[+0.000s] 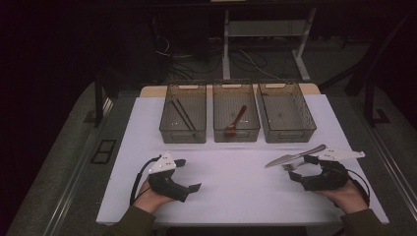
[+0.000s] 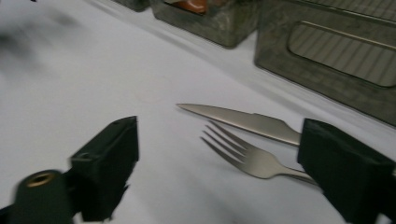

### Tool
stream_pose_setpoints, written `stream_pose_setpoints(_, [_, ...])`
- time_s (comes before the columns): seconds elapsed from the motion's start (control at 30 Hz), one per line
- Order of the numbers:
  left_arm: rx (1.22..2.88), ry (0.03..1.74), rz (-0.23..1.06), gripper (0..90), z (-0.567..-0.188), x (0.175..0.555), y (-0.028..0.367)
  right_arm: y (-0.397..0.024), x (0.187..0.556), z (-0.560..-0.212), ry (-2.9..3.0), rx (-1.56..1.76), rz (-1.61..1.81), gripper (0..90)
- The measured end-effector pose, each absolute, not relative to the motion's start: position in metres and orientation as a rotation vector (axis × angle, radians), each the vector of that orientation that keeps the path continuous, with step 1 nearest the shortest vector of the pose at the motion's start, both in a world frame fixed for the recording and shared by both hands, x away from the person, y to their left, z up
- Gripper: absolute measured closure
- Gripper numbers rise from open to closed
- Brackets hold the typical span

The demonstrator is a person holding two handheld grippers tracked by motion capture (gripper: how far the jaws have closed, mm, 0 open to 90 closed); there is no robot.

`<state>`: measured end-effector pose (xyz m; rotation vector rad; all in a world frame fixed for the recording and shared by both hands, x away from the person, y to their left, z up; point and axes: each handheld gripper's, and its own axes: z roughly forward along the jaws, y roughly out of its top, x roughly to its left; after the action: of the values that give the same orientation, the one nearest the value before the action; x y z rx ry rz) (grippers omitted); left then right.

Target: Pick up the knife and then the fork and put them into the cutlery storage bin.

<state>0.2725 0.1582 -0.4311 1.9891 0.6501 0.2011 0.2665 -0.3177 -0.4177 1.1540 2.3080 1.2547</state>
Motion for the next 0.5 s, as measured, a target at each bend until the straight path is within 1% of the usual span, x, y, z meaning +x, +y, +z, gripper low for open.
stream_pose_setpoints(0.03, [1.988,0.649,0.199,0.0,-0.431,0.273,0.158,-0.321,0.27,-0.417,2.311,1.164,1.242,15.7])
stream_pose_setpoints(0.13, [1.989,0.649,0.203,0.0,-0.431,0.272,0.158,-0.329,0.28,-0.415,2.299,1.197,1.203,25.6])
stream_pose_setpoints(0.2, [1.983,0.65,0.205,0.0,-0.431,0.273,0.159,-0.335,0.287,-0.414,2.293,1.238,1.194,35.0])
stream_pose_setpoints(0.27, [1.982,0.651,0.204,0.0,-0.432,0.273,0.159,-0.34,0.294,-0.413,2.283,1.267,1.169,42.4])
stream_pose_setpoints(0.37, [1.983,0.656,0.203,0.0,-0.432,0.274,0.159,-0.347,0.305,-0.413,2.264,1.306,1.131,51.3])
stream_pose_setpoints(0.4, [1.983,0.657,0.203,0.0,-0.432,0.274,0.159,-0.35,0.31,-0.414,2.262,1.327,1.114,55.8])
stream_pose_setpoints(0.5, [1.986,0.659,0.195,0.0,-0.433,0.274,0.158,-0.357,0.319,-0.417,2.264,1.349,1.062,65.5])
